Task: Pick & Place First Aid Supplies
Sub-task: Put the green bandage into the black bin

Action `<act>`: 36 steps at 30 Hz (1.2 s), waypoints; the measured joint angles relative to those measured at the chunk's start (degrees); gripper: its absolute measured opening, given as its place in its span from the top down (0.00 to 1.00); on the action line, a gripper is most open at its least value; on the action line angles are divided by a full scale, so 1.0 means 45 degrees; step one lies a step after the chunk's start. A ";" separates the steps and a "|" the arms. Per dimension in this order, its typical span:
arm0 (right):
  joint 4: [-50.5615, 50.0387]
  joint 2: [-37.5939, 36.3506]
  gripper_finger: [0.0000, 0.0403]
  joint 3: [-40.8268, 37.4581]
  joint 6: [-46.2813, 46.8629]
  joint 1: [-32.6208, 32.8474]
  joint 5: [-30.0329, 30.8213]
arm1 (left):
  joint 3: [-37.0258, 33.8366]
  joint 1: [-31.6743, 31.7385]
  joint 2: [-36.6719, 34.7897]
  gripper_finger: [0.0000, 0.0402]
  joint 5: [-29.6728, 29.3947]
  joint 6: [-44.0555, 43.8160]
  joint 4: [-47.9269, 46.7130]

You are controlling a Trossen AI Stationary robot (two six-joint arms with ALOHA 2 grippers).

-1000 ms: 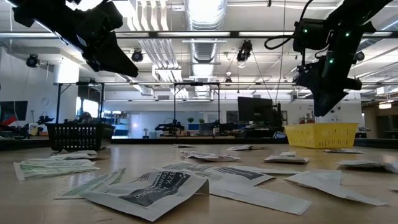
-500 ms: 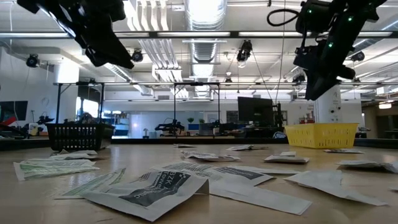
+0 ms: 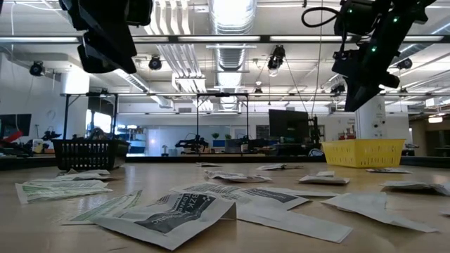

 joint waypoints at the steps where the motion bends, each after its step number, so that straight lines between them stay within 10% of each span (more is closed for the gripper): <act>1: 0.0000 0.0000 0.79 0.0000 -0.0058 0.0000 0.0000 | 0.0077 -0.0112 0.0139 0.70 0.0055 -0.0458 0.0007; 13: -0.0034 0.0000 0.82 -0.0010 -0.0816 0.0001 -0.0325 | 0.0090 -0.2176 0.1630 0.70 -0.0182 -0.5797 0.0657; 36: -0.0062 0.0000 0.83 -0.0019 -0.1702 0.0000 -0.0544 | 0.0211 -0.3803 0.4462 0.70 -0.0516 -1.0268 0.2078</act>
